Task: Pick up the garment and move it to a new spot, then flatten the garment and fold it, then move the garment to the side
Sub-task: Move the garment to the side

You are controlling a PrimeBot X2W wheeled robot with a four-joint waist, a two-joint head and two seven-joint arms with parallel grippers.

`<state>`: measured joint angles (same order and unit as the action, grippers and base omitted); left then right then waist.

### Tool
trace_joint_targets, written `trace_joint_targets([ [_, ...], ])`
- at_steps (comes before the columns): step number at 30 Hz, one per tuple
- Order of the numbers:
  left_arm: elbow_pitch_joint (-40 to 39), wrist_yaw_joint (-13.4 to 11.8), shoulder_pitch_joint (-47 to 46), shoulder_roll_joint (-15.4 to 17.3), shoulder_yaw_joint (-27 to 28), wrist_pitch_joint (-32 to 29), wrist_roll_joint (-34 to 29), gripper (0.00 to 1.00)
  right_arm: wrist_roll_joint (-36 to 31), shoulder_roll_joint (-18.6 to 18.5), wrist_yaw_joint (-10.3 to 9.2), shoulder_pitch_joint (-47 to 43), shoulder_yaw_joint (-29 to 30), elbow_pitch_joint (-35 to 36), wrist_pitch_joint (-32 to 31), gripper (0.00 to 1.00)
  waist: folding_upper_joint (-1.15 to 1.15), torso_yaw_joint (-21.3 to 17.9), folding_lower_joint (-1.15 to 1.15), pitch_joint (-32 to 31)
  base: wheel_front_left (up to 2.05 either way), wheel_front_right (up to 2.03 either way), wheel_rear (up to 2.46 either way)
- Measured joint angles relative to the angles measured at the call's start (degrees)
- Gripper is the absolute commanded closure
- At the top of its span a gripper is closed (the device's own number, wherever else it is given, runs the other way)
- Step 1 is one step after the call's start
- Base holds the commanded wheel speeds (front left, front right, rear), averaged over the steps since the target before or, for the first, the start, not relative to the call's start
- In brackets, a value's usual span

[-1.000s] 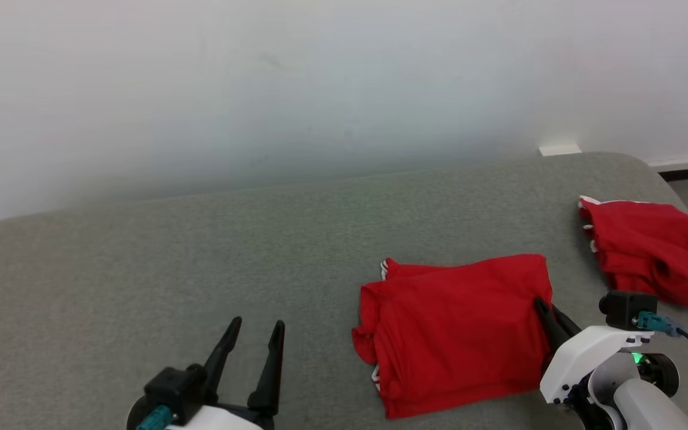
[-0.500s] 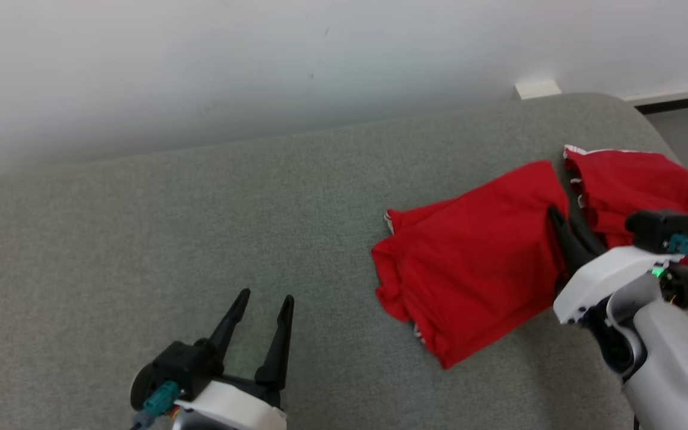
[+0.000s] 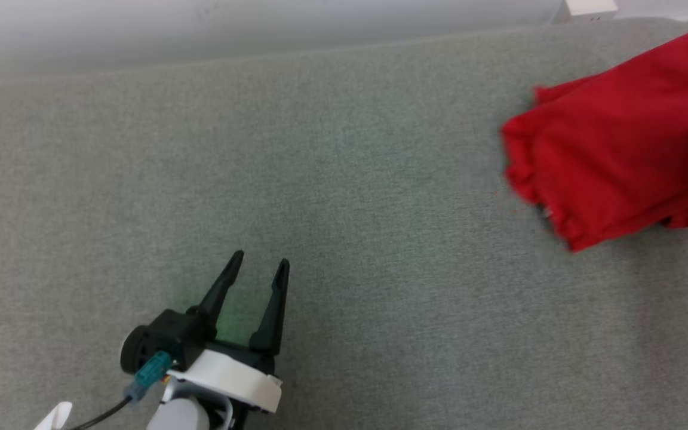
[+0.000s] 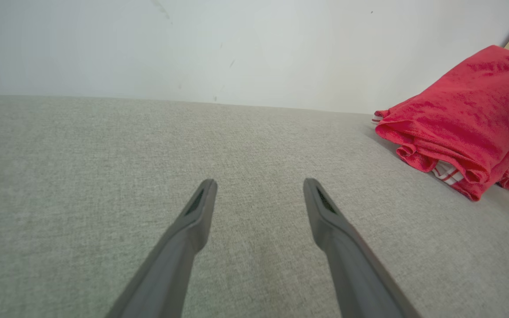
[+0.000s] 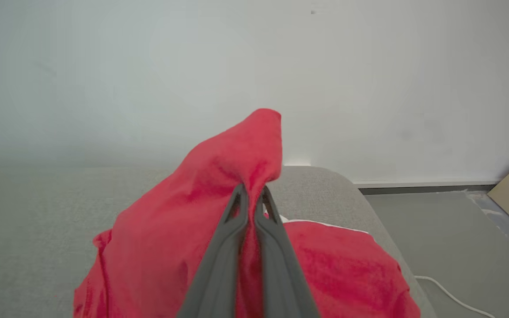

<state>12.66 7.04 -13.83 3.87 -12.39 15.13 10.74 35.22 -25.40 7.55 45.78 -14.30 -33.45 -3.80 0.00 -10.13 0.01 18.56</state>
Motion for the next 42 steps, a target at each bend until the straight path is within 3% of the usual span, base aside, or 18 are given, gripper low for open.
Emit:
trace_joint_targets([
  [8,-0.7,0.1,-2.2,0.4,0.3,0.0,-0.3,0.00,-4.2,-6.9,0.00,1.2,6.2,-0.6,-5.8,1.00,0.00,2.0,0.00,4.1,0.00,0.00,0.00],
  [17,-1.4,0.1,-3.6,0.8,0.5,0.0,-0.7,0.00,-9.0,-8.5,0.00,3.2,7.4,-11.0,-5.8,1.00,0.00,3.3,0.00,6.9,0.00,0.00,0.00],
  [19,-1.4,0.2,-3.8,0.8,0.5,0.0,-0.8,0.00,-10.1,-8.4,0.00,4.5,6.9,-13.7,-3.9,0.53,0.00,3.4,0.00,7.1,0.00,0.00,0.00],
  [20,-1.4,0.2,-3.9,0.8,0.4,0.0,-0.8,0.00,-10.9,-8.5,0.01,5.0,6.6,-15.2,-3.3,0.09,0.00,3.5,-0.01,7.1,0.00,0.00,0.00],
  [21,-1.3,0.2,-4.0,0.8,0.4,0.0,-0.8,0.00,-11.5,-8.4,0.01,5.3,6.5,-16.6,-2.4,0.00,0.00,3.5,0.00,7.1,0.00,0.00,0.00],
  [27,-0.4,0.3,-4.1,0.8,0.4,0.0,-0.7,0.00,-15.1,-7.8,0.01,7.5,8.9,-23.7,6.1,0.00,0.00,3.9,0.00,5.6,0.00,0.00,0.00],
  [31,-0.1,0.3,-2.8,0.5,0.6,0.0,0.0,0.00,-15.0,-6.5,0.00,7.6,9.4,-23.5,13.8,0.00,0.00,4.1,0.00,2.8,0.00,0.00,0.00],
  [36,0.0,-0.2,-0.2,0.4,3.8,0.0,1.0,0.00,-12.3,-3.5,0.00,5.5,6.6,-16.5,17.6,0.00,0.00,4.0,-0.01,-2.2,0.00,0.00,0.00],
  [42,-0.5,-0.5,1.8,0.4,7.1,0.0,1.8,0.00,-8.2,-2.8,0.00,-1.8,2.7,-4.6,18.4,0.00,0.00,4.0,-0.01,-8.9,0.00,0.00,0.00],
])
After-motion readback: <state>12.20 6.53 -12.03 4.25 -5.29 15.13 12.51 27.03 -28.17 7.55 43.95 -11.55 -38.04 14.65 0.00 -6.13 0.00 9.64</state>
